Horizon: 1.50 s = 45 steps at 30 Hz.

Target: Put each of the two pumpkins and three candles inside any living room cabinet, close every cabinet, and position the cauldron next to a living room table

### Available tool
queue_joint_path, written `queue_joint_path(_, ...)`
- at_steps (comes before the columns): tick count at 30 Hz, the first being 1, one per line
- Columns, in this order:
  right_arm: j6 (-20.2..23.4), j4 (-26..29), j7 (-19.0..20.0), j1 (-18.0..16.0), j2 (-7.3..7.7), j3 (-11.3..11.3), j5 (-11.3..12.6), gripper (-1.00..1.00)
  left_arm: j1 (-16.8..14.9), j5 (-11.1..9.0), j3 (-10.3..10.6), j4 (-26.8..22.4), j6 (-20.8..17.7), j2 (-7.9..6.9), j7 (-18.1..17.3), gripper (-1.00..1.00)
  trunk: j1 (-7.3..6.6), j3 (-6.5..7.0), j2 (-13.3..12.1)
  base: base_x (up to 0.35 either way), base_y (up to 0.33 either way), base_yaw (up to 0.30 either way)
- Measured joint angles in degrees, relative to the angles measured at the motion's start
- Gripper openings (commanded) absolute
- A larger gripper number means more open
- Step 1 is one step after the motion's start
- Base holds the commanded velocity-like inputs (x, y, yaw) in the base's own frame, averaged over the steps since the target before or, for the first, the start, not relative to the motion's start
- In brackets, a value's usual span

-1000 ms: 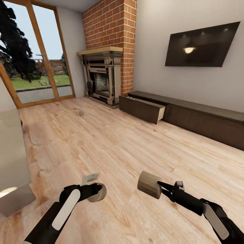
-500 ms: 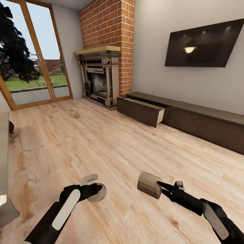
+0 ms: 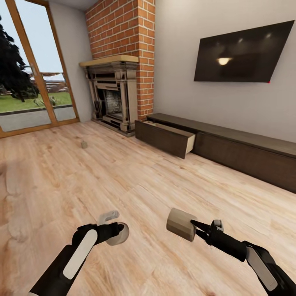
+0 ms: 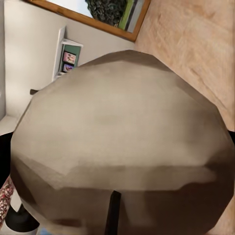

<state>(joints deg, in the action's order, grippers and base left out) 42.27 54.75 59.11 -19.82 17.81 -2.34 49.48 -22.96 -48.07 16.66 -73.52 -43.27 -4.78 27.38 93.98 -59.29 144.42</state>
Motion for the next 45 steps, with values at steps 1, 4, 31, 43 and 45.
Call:
queue_joint_path(1, 0.0, 0.0, 0.0, 0.0, 0.12, 0.0, 0.0, -1.00, 0.0, 0.0, 0.0, 0.0, 0.0, 0.00, 0.0, -1.00, 0.00, 0.00, 0.0, 0.340, -0.001, -0.006)
queue_joint_path(4, 0.0, 0.0, 0.0, 0.0, -0.02, 0.0, 0.0, -1.00, 0.0, 0.0, 0.0, 0.0, 0.0, 0.00, 0.0, -1.00, 0.00, 0.00, 0.0, 0.340, 0.000, -0.002)
queue_joint_path(31, 0.0, 0.1, 0.0, 0.0, -0.12, 0.0, 0.1, -1.00, 0.0, 0.0, -0.1, 0.0, 0.0, 0.00, 0.0, -1.00, 0.00, 0.00, 0.0, 0.340, 0.000, 0.000)
queue_joint_path(43, 0.0, 0.1, 0.0, 0.0, -0.15, 0.0, 0.0, -1.00, 0.0, -0.1, -0.2, 0.0, 0.0, -0.09, 0.0, -1.00, 0.00, 0.00, 0.0, 0.340, 0.000, 0.000)
queue_joint_path(45, -0.1, 0.1, 0.1, 0.0, -0.16, 0.0, 0.0, -1.00, 0.0, -0.1, -0.2, 0.0, 0.0, -0.07, 0.0, -1.00, 0.00, 0.00, 0.0, 0.340, 0.000, 0.000)
